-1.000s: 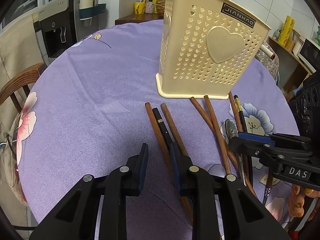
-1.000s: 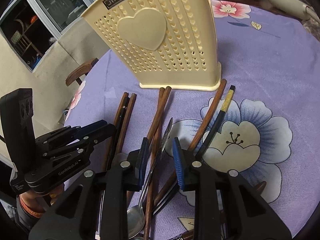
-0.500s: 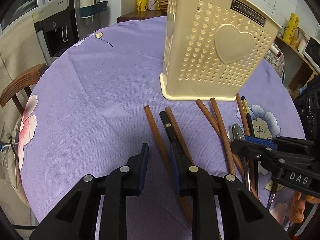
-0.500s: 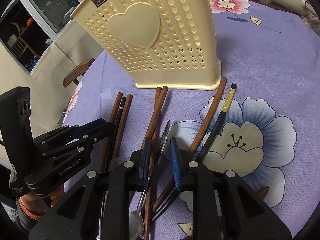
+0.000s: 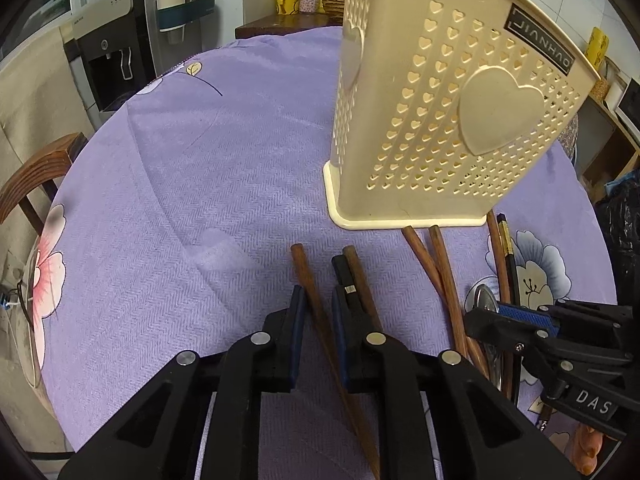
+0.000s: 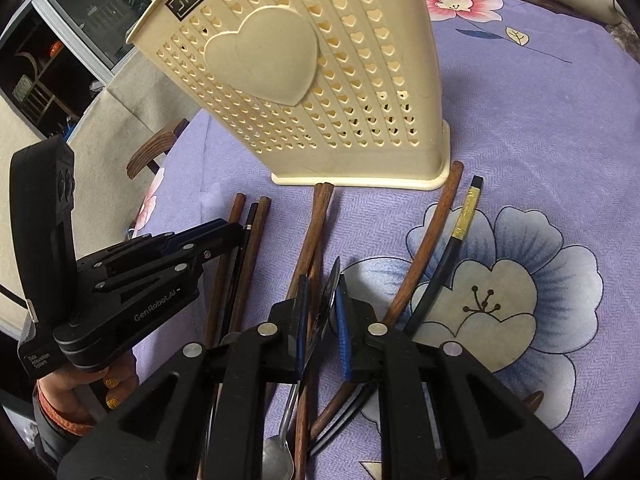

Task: Organize utensils
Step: 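Close the left tool on the wooden chopstick while the right tool grips the metal spoon, then lift the chopstick with the left tool while the right tool carries the spoon toward the holder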

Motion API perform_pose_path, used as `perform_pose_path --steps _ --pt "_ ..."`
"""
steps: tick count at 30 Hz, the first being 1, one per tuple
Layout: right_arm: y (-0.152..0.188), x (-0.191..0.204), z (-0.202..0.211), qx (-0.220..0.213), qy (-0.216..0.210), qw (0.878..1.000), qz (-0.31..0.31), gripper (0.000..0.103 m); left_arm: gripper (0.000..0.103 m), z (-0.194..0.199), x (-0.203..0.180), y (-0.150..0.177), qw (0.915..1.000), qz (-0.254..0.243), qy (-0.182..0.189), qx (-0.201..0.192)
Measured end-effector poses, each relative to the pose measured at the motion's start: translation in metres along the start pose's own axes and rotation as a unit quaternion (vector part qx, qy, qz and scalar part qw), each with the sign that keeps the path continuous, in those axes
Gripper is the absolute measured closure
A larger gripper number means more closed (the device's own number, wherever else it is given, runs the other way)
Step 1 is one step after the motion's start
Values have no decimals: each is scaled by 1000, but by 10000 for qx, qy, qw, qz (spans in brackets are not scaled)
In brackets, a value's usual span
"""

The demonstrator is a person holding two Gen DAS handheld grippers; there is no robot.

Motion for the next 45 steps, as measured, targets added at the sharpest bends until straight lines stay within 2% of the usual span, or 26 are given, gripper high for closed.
perform_pose_path --steps 11,19,26,31,45 --pt "1 2 1 -142 -11 9999 30 95 93 1 -6 3 9999 -29 -87 -94" --pt "3 5 20 -396 -90 9991 76 97 95 3 -1 1 9996 229 136 -131" --pt "1 16 43 -687 -276 9972 124 98 96 29 -4 -2 9985 232 205 -452" --pt "0 28 67 -882 -355 9950 300 99 96 60 -13 -5 9964 35 174 -823" --pt "2 54 120 -1345 -297 9869 835 102 96 114 -19 -6 9898 -85 265 -1399"
Point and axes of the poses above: each gripper's, at about its wrist camera, not at the fingertips, and z roughly against the way its jaws point, x to its left, y to its underside, the point moved 4 cm from there along -z, roughly the way its jaws point
